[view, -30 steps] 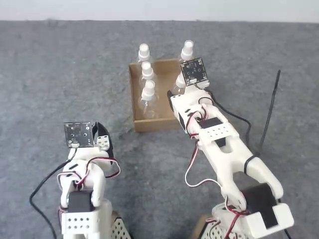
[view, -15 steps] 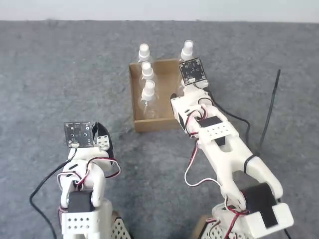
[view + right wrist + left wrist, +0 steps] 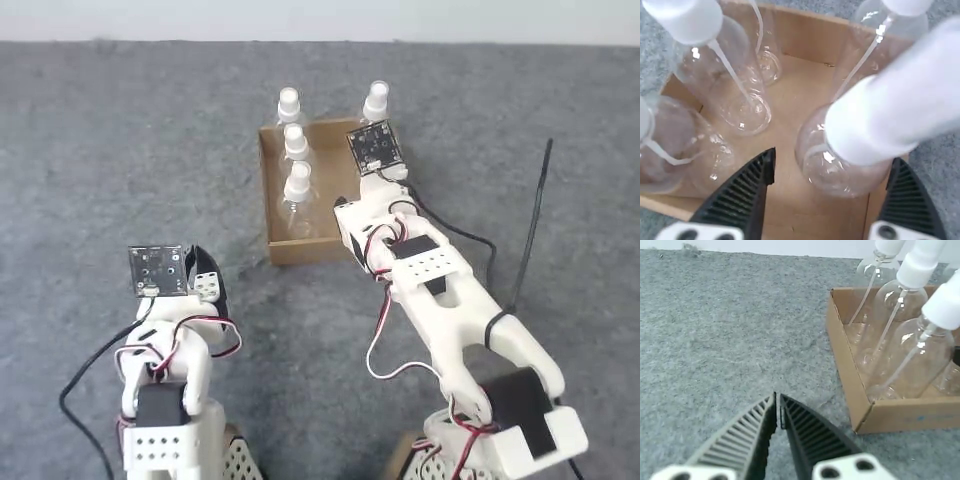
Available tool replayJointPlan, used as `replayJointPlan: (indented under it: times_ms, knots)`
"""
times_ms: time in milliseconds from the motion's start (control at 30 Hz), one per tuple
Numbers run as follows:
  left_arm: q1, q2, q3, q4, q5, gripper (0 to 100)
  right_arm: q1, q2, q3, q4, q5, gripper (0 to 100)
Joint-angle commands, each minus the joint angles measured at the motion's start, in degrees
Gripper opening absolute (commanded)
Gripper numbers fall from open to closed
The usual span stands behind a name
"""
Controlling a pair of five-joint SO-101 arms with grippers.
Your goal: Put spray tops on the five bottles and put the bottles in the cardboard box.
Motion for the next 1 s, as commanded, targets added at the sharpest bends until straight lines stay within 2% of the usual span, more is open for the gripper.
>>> replayJointPlan:
  times_ms: [0,533,600,800,967]
  knots:
    - [-0.26,-0.70,-0.66,0.26,-0.44,1,0.31,-2.68,-3.08,2.51,-0.44,28.2]
    - [-0.26,-0.70,-0.66,0.26,-0.44,1,0.48,-17.01,-2.64,20.62,-0.44,27.6]
    - [-0.26,-0.79,-0.66,0.26,-0.44,1,0.48,-18.68,-2.64,23.25,-0.35,23.8]
    - [-0.26,-0.79,-0.66,0.26,-0.44,1,3.21,-24.48,-2.64,27.91,-0.35,2.9]
    - [-0.26,-0.79,-0.66,0.26,-0.44,1,4.79,-29.14,-2.55,35.56,-0.35,0.7]
